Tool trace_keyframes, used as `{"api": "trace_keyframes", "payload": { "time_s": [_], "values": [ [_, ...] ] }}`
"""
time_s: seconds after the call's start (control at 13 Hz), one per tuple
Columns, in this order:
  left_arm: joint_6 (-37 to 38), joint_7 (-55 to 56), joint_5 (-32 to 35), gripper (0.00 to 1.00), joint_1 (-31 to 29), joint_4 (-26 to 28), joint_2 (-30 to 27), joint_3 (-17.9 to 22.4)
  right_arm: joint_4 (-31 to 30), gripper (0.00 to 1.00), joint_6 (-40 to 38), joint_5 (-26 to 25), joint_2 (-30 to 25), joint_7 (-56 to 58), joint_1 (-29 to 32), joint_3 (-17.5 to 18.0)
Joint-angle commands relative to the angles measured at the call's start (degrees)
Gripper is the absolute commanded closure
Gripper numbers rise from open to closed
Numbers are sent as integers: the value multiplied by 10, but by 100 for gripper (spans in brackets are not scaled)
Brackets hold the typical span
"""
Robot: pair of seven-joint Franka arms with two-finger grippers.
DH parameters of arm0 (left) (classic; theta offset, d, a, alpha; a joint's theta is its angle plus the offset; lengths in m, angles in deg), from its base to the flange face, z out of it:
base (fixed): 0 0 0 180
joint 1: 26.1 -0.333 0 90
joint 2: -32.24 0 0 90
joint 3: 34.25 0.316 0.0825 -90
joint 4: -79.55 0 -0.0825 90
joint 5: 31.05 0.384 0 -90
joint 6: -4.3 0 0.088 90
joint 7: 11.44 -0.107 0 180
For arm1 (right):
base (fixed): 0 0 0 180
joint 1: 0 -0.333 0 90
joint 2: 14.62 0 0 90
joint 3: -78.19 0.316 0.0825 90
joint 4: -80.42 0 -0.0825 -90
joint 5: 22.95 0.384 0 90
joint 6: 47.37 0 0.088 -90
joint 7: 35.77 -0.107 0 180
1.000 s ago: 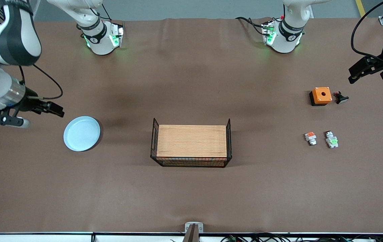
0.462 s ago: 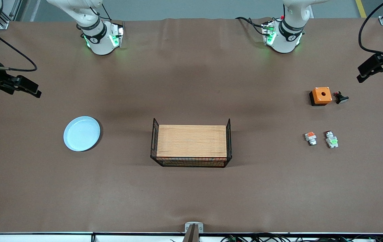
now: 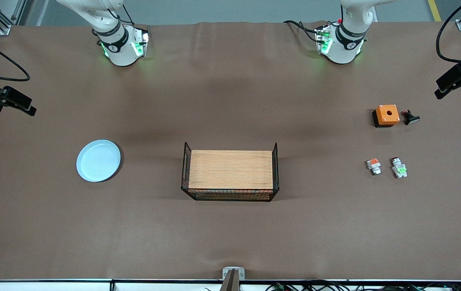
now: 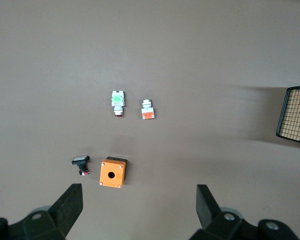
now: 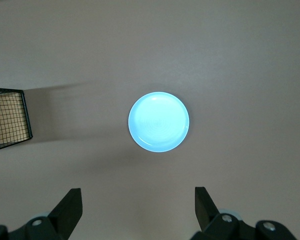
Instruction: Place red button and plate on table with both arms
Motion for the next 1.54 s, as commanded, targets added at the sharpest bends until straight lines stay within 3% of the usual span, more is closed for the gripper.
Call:
{"api": "trace_keyframes", "payload": {
  "time_s": [0.0, 1.46],
  "values": [
    [26, 0, -7, 0, 1, -9, -2, -4, 29, 0, -30, -6, 9, 2, 6, 5],
    [40, -1, -8, 0, 3, -6, 2, -36, 54, 0, -42, 2, 12, 5, 12, 6]
  ]
}}
